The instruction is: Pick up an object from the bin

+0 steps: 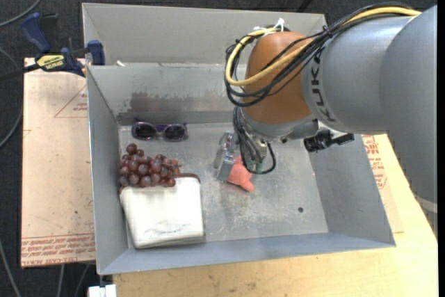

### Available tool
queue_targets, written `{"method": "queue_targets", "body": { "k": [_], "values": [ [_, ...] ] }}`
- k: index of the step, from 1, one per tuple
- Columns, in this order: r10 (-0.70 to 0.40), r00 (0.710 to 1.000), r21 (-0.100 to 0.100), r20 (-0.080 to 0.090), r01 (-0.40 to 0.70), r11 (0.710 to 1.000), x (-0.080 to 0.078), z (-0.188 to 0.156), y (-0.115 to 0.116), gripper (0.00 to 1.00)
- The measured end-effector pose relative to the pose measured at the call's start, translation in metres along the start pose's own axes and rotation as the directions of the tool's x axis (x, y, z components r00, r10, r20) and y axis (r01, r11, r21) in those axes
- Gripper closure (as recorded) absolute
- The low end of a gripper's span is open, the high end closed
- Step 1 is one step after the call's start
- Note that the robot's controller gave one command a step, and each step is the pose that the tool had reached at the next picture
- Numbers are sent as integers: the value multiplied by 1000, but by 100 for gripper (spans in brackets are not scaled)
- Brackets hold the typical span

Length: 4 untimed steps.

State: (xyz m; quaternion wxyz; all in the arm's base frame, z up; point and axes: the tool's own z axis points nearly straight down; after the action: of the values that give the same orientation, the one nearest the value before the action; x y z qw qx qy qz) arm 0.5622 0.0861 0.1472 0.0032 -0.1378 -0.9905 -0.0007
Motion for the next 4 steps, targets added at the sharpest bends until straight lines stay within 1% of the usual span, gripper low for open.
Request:
{"method": "queue_targets", "body": {
  "k": [1,2,3,4],
  "values": [
    [88,996,4,-9,-88,996,-20,51,-46,0],
    [86,996,2,-6,-86,996,-21,48,-45,0],
    [91,996,3,-8,-91,996,-24,61,-56,0],
    [133,991,0,-2,-133,991,-18,73,-69,100]
  ]
}}
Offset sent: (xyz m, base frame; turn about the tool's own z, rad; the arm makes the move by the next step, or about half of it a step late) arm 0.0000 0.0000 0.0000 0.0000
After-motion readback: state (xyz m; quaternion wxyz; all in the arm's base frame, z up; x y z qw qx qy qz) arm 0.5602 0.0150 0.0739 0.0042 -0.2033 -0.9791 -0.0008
